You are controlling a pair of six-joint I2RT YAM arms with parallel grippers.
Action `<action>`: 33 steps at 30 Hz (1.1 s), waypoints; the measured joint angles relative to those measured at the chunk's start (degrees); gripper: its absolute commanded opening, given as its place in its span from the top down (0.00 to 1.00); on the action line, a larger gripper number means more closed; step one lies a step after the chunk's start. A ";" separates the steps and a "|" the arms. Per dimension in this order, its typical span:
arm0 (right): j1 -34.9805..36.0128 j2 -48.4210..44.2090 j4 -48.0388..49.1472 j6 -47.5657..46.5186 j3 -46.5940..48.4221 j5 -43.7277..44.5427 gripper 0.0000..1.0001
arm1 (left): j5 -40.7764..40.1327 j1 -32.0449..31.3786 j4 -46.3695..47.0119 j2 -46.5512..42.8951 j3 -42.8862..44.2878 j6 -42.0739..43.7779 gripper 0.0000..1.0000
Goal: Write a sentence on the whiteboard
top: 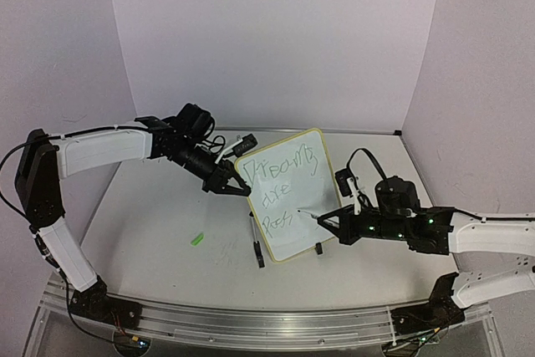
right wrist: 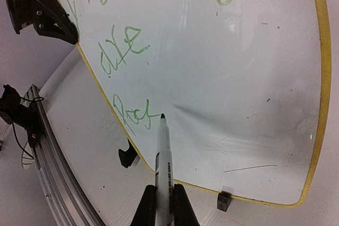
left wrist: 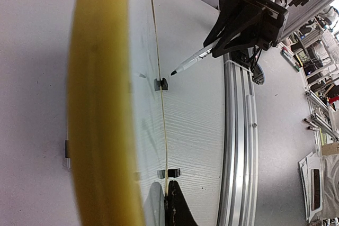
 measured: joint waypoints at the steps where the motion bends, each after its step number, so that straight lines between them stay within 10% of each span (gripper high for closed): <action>1: -0.05 0.00 -0.13 -0.25 0.00 -0.26 1.00 | 0.00 0.00 0.00 0.00 0.00 0.00 1.00; 33: -0.30 4.50 -0.45 -1.82 2.08 1.19 1.00 | -0.02 -0.04 -0.03 0.00 0.00 0.00 1.00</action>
